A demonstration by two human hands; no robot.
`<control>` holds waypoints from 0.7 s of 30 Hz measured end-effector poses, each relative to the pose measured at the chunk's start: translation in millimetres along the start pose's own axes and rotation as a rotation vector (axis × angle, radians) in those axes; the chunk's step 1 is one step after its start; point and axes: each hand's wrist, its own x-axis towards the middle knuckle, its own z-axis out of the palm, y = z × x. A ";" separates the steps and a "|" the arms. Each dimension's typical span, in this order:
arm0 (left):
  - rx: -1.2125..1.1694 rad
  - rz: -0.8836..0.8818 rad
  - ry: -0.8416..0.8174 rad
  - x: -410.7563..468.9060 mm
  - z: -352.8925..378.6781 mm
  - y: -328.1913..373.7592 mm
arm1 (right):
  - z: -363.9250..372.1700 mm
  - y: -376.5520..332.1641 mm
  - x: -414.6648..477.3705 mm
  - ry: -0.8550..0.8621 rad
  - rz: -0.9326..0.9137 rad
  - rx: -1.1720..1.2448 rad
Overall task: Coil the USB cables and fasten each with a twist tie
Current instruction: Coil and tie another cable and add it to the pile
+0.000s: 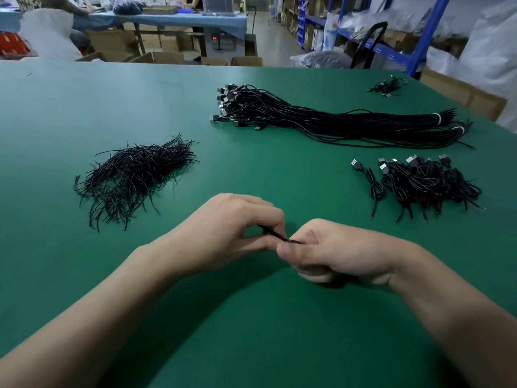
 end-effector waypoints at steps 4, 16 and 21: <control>0.032 0.008 0.023 0.2 0.6 0.5 | 2.9 5.4 2.6 0.148 -0.012 -0.027; 0.164 -0.050 0.062 -13.8 7.7 -9.6 | -5.9 12.2 -7.7 0.299 -0.144 0.023; -0.153 -0.273 0.286 -12.0 5.5 -14.4 | -6.2 12.7 -4.1 0.424 -0.222 0.068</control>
